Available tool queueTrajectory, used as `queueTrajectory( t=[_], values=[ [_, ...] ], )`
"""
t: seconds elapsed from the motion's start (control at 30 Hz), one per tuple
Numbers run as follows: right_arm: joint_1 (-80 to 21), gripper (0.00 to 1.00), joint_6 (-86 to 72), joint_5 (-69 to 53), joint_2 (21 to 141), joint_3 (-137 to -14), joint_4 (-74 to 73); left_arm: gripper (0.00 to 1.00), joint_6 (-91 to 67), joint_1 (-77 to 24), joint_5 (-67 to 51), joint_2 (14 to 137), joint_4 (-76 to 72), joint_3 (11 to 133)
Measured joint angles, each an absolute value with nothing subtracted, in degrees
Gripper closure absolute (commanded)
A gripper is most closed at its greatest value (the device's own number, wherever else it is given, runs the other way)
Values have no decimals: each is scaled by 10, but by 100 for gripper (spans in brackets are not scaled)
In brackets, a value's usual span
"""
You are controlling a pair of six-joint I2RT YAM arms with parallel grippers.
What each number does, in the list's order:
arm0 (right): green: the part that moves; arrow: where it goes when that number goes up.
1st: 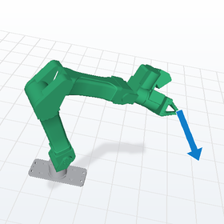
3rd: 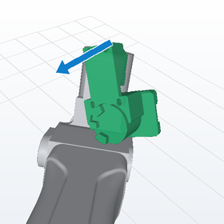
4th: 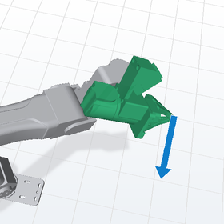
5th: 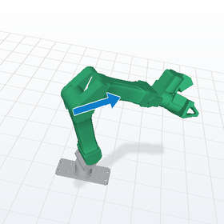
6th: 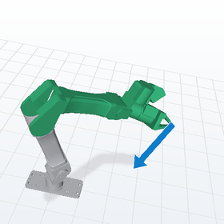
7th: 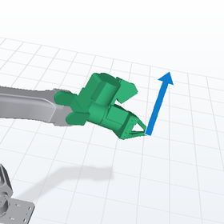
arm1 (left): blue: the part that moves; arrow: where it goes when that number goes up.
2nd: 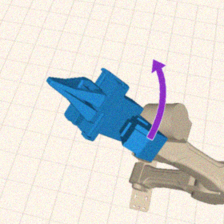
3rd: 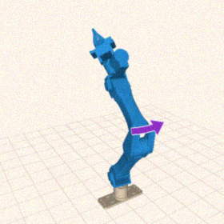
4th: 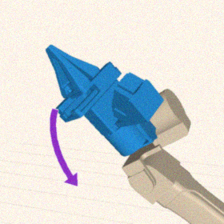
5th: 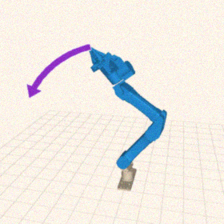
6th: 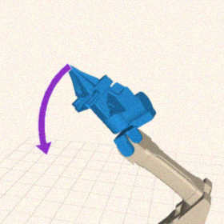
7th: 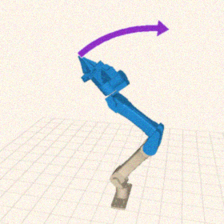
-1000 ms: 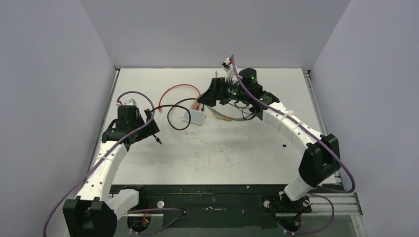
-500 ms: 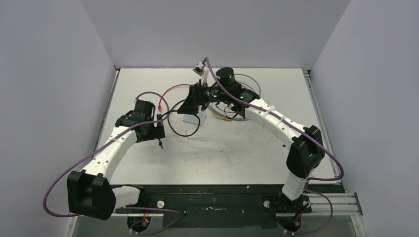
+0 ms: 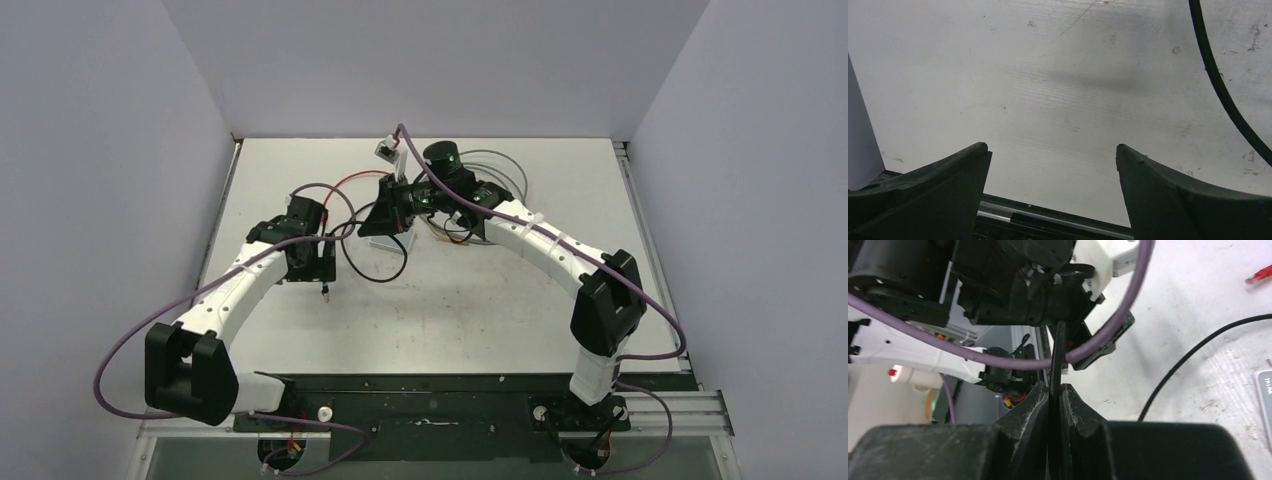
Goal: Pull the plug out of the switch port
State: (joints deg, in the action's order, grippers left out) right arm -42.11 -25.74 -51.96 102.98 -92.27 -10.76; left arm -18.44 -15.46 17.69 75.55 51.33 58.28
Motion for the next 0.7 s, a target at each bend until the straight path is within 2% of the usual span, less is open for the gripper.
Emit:
queueTrajectory(
  t=[0.37,0.7],
  values=[
    [-416,95,-278,-517,1029,-922,-90,4,-170,-193,284,822,564,611],
    [-391,95,-291,-459,981,-878,-68,4,-167,-196,332,845,588,619]
  ],
)
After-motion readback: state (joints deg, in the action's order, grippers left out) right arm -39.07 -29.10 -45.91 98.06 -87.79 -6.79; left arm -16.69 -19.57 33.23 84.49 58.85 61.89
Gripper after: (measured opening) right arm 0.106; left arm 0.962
